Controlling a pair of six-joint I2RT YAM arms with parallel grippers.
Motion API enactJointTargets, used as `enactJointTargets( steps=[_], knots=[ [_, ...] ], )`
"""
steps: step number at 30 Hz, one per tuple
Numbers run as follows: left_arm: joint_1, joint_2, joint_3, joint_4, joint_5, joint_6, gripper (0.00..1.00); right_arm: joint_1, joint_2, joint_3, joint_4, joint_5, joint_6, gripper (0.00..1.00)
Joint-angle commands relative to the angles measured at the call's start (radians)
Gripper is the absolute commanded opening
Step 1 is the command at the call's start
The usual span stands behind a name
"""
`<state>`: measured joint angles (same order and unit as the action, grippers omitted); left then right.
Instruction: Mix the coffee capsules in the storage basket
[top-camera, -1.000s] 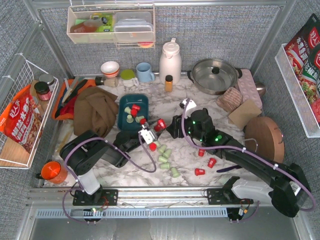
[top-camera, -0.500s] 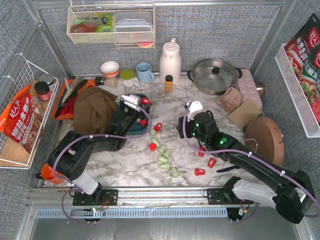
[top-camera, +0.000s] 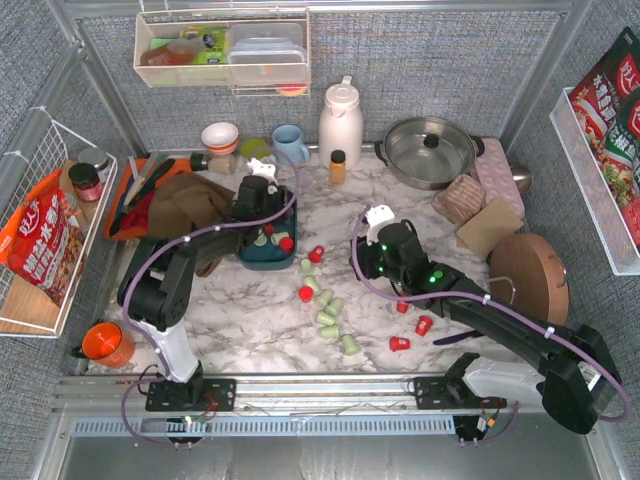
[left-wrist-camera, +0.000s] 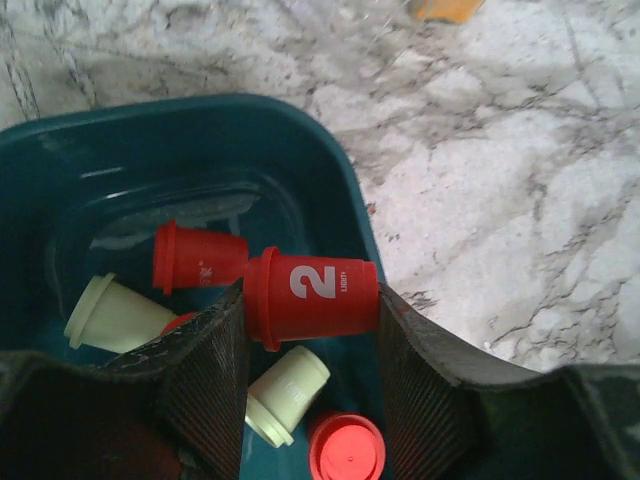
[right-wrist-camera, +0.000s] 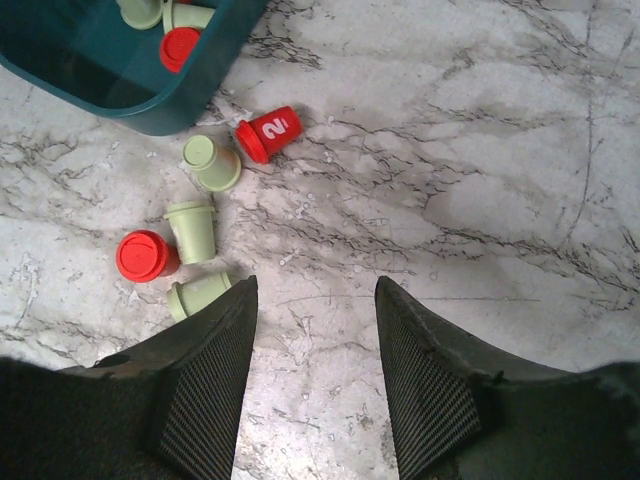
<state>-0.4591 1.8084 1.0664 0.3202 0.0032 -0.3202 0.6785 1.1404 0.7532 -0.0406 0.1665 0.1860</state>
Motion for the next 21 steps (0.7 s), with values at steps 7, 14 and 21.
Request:
enactJointTargets(
  steps=[7,14,21],
  knots=[
    [0.017,0.033,0.057,-0.110,0.002,-0.029,0.92,0.000,0.068,0.016,0.033,-0.086,-0.003,0.55],
    [0.017,-0.051,0.028,-0.131,-0.127,-0.020,0.99,0.015,0.187,0.043,0.042,-0.233,-0.019,0.55],
    [0.019,-0.218,-0.165,0.070,-0.189,-0.033,0.99,0.067,0.263,0.072,-0.029,-0.367,-0.149,0.63]
  ],
)
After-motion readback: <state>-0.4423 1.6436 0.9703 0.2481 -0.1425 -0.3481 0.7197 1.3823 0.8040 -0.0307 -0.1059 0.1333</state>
